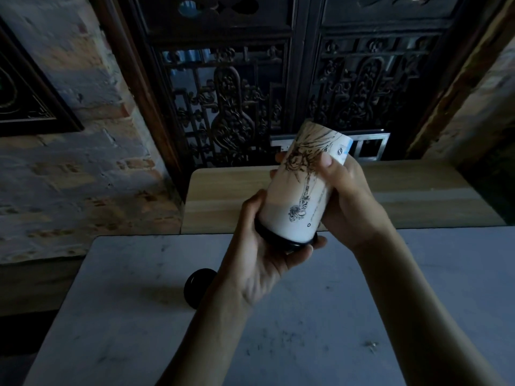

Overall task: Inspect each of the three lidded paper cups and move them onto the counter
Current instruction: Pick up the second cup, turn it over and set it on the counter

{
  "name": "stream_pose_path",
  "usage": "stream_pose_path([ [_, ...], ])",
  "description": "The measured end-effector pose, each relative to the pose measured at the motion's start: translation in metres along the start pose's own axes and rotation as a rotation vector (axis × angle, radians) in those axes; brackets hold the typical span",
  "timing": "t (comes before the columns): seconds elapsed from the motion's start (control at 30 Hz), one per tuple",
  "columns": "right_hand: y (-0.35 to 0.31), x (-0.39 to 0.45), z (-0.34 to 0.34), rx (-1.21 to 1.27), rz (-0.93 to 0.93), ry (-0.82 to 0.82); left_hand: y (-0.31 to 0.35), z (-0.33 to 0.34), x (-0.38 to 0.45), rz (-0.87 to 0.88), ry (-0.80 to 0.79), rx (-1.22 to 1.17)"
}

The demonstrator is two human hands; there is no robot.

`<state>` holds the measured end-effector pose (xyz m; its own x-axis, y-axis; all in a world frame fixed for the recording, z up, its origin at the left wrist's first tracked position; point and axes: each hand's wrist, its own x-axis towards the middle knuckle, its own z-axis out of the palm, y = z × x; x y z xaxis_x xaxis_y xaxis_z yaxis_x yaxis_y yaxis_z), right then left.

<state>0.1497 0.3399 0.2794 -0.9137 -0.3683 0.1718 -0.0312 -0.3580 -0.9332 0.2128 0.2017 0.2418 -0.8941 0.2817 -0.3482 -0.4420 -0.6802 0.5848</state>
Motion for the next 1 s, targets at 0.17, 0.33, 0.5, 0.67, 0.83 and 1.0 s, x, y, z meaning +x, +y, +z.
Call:
stream_pose_path([
  [0.17, 0.002, -0.002, 0.005, -0.06, -0.056, 0.094, -0.008, 0.004, 0.001, 0.124, 0.045, 0.113],
  [0.33, 0.008, -0.008, 0.011, -0.029, -0.059, 0.231, -0.017, 0.005, 0.003, 0.281, 0.14, 0.168],
  [0.5, -0.001, -0.01, 0.002, 0.004, -0.038, 0.084, -0.008, 0.003, -0.002, 0.044, -0.006, 0.025],
  [0.67, -0.005, -0.008, 0.0, -0.043, -0.001, 0.052, -0.008, 0.0, 0.0, 0.004, -0.046, 0.004],
  [0.83, -0.002, -0.006, 0.0, -0.171, -0.073, 0.104, -0.013, 0.001, 0.002, 0.154, 0.046, 0.102],
  [1.0, -0.005, -0.009, 0.004, -0.091, -0.066, 0.089, -0.011, 0.0, 0.001, 0.111, 0.002, 0.073],
])
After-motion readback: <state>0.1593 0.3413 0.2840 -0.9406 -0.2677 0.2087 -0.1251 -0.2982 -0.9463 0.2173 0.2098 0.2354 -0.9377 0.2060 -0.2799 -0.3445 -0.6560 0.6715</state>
